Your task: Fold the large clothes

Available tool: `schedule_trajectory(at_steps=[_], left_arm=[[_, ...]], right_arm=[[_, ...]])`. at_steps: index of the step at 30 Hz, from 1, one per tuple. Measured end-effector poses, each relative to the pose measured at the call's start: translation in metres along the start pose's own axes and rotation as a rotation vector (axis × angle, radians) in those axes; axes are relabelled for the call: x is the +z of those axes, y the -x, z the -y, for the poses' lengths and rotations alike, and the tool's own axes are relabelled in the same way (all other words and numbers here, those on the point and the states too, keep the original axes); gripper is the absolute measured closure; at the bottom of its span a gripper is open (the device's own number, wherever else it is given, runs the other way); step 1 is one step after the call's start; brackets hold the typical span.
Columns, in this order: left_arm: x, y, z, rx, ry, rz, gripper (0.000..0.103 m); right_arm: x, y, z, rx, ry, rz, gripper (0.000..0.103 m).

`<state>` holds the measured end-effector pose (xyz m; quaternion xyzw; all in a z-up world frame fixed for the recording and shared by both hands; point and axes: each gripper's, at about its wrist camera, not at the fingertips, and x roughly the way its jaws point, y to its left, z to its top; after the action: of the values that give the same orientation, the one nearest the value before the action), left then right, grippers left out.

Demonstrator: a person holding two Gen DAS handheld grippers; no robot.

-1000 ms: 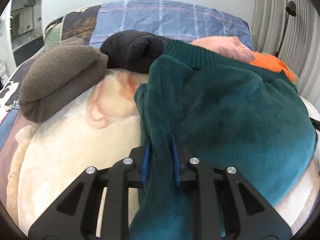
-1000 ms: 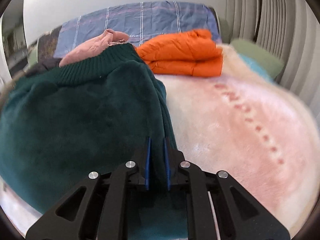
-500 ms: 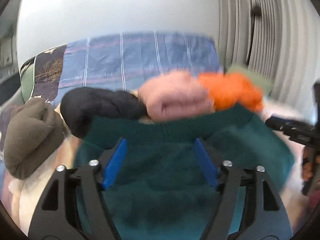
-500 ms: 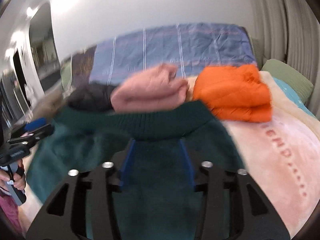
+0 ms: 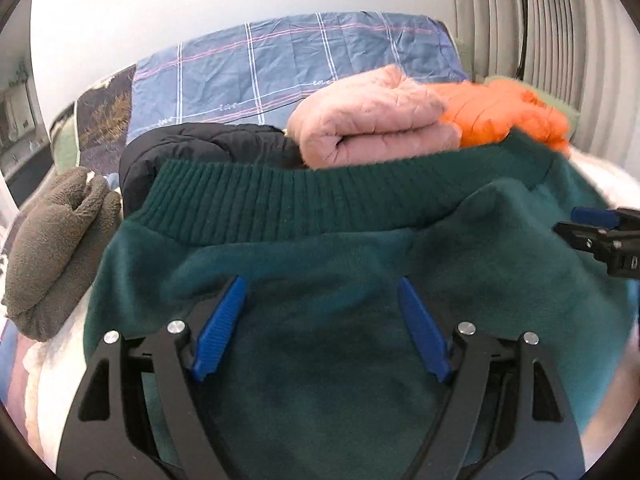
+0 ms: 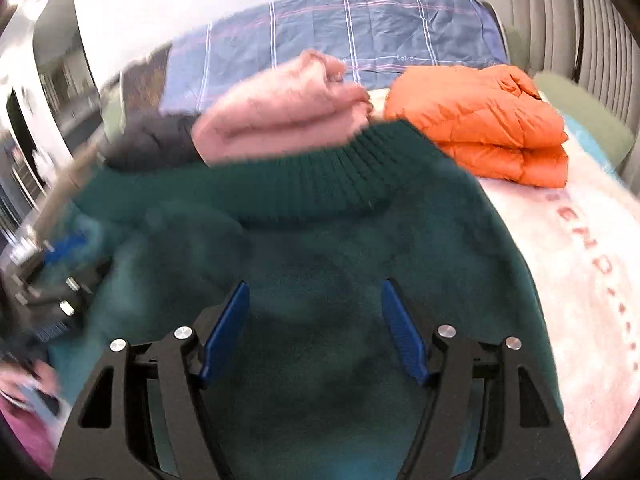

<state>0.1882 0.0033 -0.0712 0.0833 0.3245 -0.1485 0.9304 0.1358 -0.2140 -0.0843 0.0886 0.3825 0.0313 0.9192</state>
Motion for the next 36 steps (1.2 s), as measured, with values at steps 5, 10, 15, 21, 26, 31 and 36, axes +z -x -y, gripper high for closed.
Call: schedule_trajectory(at_steps=[5, 10, 15, 21, 26, 31, 36], left_arm=[[0.040, 0.012, 0.000, -0.047, 0.034, 0.051, 0.023], [0.062, -0.038, -0.017, 0.011, 0.068, -0.043, 0.013], [0.045, -0.080, -0.009, 0.072, 0.041, -0.177, 0.012], [0.047, -0.091, -0.011, 0.069, 0.042, -0.227, 0.012], [0.046, -0.086, -0.011, 0.068, 0.047, -0.212, 0.012], [0.042, -0.037, -0.017, 0.013, 0.065, -0.124, 0.013], [0.014, -0.032, 0.003, 0.065, -0.036, -0.144, 0.010]], right_arm=[[0.051, 0.006, -0.020, -0.042, 0.066, 0.107, 0.029], [0.064, -0.038, -0.015, -0.005, -0.019, 0.063, 0.026], [0.036, -0.089, -0.018, -0.036, 0.002, -0.070, 0.024], [0.040, -0.099, -0.017, -0.048, 0.007, -0.119, 0.023], [0.039, -0.097, -0.020, -0.043, 0.008, -0.106, 0.023], [0.026, -0.029, -0.032, -0.029, 0.015, 0.003, 0.023], [-0.006, -0.049, -0.042, -0.053, 0.080, -0.028, 0.010]])
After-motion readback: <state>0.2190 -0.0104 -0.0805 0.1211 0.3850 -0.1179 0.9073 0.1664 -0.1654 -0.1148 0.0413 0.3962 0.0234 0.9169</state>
